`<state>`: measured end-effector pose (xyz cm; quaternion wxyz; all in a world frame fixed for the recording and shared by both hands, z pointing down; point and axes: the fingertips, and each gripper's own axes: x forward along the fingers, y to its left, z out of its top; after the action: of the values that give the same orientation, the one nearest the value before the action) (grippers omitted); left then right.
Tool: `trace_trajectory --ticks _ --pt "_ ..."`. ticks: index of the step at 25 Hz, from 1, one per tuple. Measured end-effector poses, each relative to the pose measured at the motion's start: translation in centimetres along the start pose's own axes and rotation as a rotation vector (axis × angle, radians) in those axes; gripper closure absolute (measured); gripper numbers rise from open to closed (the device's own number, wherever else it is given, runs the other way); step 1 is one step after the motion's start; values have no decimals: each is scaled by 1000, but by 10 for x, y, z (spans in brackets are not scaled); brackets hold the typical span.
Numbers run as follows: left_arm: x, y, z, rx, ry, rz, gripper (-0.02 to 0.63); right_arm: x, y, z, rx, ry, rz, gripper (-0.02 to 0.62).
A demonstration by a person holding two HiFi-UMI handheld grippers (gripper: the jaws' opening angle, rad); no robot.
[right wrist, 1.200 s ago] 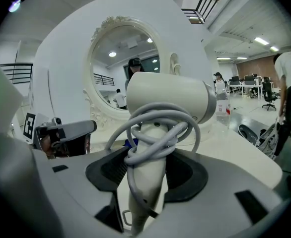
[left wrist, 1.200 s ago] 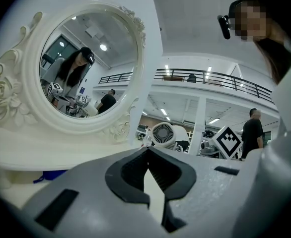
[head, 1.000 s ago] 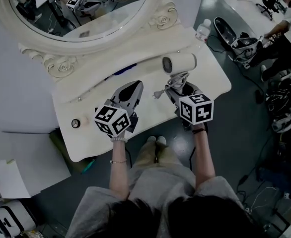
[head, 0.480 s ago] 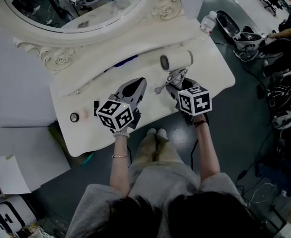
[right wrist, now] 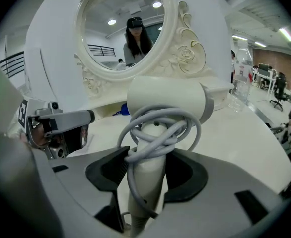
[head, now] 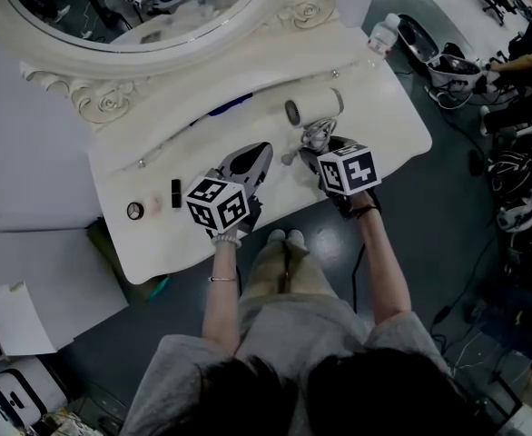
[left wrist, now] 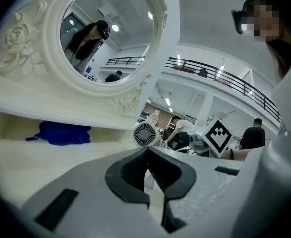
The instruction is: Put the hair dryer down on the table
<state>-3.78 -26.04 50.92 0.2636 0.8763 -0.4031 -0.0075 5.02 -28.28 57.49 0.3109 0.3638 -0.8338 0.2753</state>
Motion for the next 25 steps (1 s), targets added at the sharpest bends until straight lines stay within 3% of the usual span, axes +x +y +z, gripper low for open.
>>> trace_trajectory --ticks 12,25 --pt "5 8 -34 -63 62 -7 601 21 -4 -17 -37 153 1 382" --pt "11 10 -51 -101 100 -18 601 34 -6 -21 -43 250 -2 382"
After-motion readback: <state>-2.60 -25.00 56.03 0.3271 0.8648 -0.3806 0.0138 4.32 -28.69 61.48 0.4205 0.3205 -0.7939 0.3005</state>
